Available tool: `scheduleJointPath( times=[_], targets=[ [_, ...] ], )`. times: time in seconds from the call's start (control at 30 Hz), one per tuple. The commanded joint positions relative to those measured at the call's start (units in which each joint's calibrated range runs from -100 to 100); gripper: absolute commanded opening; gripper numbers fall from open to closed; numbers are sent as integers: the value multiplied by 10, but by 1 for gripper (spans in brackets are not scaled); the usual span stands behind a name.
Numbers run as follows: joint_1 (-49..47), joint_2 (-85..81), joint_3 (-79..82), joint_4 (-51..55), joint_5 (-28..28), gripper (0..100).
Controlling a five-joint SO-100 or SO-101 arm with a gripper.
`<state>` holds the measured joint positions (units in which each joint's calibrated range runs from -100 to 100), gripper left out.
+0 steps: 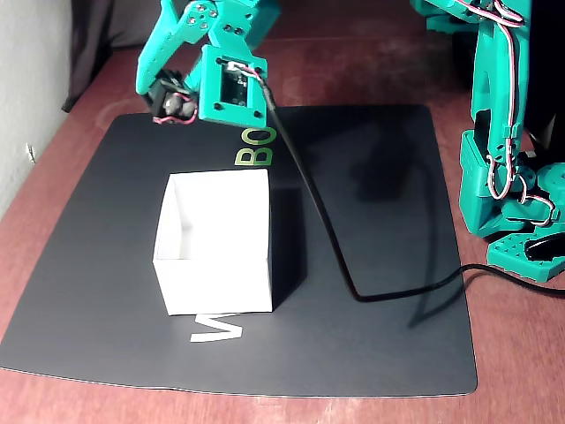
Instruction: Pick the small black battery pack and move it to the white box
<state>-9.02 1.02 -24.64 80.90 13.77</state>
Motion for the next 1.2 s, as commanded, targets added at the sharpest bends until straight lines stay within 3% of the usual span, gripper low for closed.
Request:
scheduleJointPath(
  times=[0.0,0.1,0.23,0.93,1.17],
  targets=[
    [-32,-33,-3,34,-61,9],
    [-45,-28,-2,54,-103,9],
    [-38,-27,37,47,-116,9],
    [2,-27,336,-188,-88,9],
    [3,-27,379,-215,-88,9]
  ],
)
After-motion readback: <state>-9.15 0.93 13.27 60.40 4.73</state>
